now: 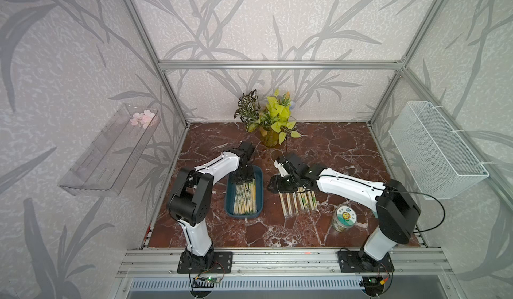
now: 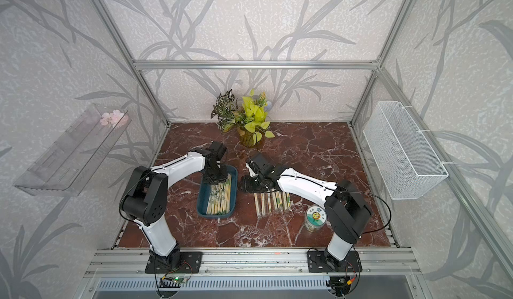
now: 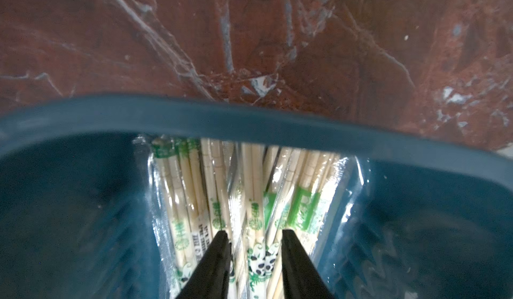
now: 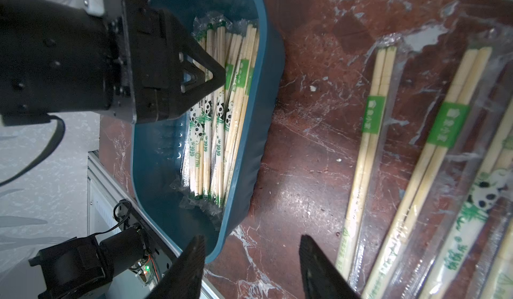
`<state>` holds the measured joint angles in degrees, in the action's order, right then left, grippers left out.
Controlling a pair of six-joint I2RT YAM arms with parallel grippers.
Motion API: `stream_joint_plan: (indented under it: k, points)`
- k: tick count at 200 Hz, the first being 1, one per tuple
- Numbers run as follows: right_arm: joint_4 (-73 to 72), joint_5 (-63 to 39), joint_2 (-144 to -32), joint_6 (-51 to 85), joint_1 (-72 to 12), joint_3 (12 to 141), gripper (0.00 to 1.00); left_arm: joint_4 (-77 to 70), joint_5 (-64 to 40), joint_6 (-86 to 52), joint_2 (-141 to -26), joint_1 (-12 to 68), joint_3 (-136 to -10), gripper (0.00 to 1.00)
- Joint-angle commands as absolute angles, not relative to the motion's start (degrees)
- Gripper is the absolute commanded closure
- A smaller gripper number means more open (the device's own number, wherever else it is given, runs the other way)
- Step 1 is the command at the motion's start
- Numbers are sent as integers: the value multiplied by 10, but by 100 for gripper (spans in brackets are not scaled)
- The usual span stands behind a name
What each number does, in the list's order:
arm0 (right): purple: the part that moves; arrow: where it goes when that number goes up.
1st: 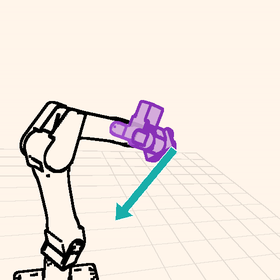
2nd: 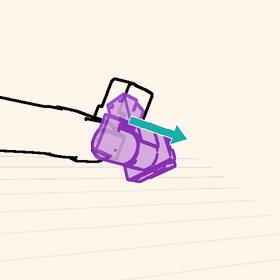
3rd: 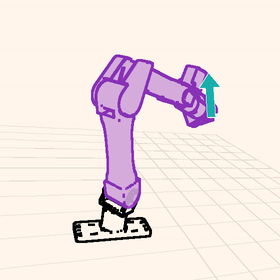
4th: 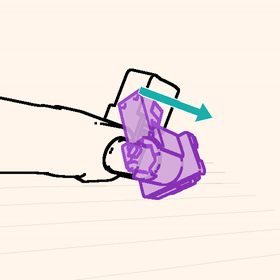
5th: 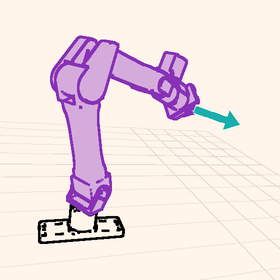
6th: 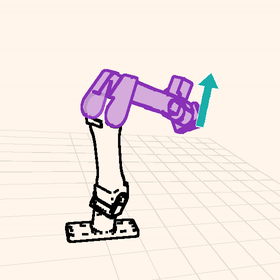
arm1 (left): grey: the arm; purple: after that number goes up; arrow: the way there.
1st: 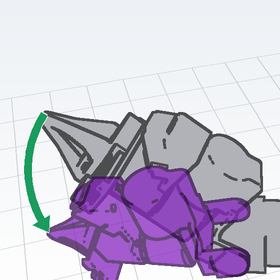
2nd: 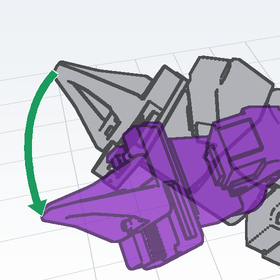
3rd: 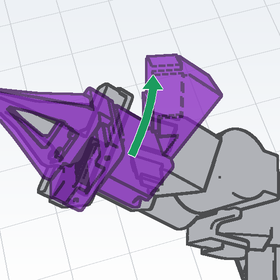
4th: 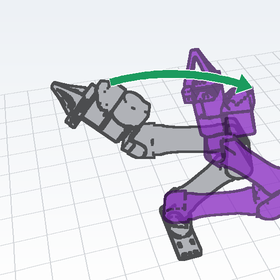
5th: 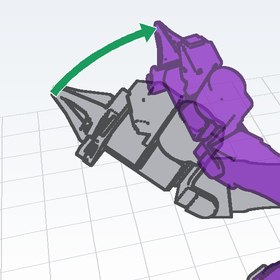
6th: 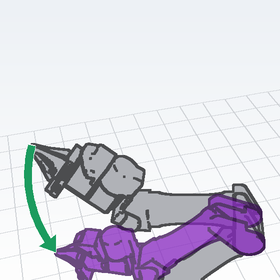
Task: Take the paired disposable chopsticks out of the storage box
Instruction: Pick up the paired disposable chopsticks from the storage box.
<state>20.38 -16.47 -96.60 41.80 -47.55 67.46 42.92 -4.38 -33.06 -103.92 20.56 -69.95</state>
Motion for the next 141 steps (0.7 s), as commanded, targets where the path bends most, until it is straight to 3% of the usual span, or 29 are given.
stream_joint_plan:
  k: [1, 76, 141]
  points:
    - [187, -169, -948, 427, -478, 664, 43, 427, -34, -323, -1055, 200, -718, 68]
    - [182, -166, -943, 425, -482, 662, 42, 427, -36, -312, -1084, 200, -726, 72]
    - [174, -168, -941, 427, -483, 657, 40, 428, -42, -310, -1090, 199, -729, 83]
